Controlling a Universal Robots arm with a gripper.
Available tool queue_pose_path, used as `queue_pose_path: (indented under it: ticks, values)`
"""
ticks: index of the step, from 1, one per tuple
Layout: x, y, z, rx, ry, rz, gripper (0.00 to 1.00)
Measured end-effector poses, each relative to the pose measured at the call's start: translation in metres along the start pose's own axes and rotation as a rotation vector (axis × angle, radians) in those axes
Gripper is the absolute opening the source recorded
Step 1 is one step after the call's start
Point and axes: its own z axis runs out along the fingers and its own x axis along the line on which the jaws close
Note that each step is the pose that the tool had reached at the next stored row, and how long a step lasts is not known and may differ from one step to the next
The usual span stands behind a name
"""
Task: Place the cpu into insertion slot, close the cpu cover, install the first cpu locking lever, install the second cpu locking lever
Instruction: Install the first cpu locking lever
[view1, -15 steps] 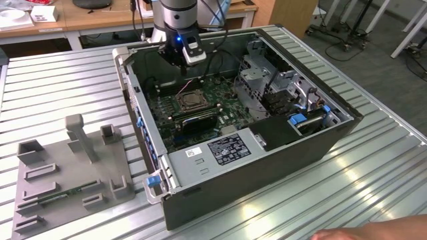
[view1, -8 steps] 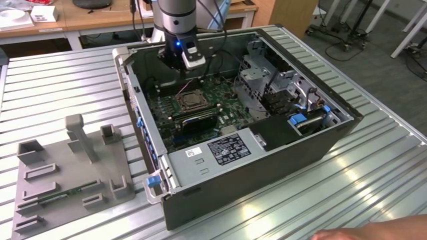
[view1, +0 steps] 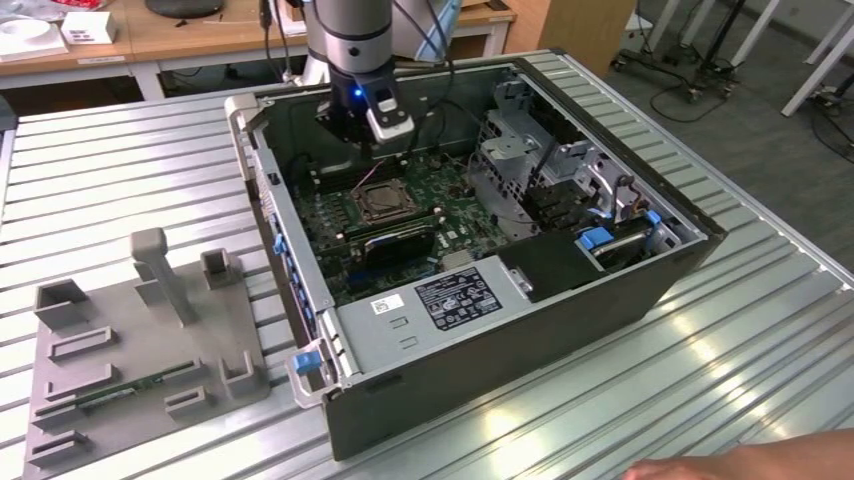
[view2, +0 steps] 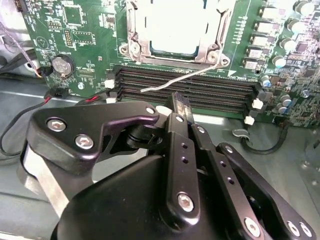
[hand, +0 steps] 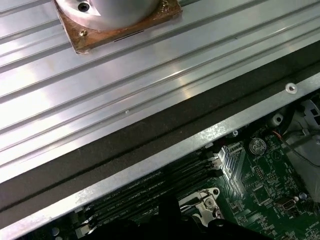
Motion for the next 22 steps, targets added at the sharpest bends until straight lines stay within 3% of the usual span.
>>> queue_pose_path:
  ticks: [5, 9, 11, 16, 22]
  values:
    - [-0.0007, -0.0026, 0.0024, -0.0100, 0.0000, -0.022, 0.11]
    - [-0.0012, -0.0041, 0.0034, -0.0363, 0.0094, -0.028, 0.11]
    - [-0.0020, -0.0062, 0.0041, -0.0431, 0.0108, -0.031, 0.11]
    - [-0.0045, -0.0135, 0.0073, -0.0490, 0.0115, -0.041, 0.11]
    - [-0.0045, -0.0137, 0.0076, -0.0496, 0.0120, -0.043, 0.11]
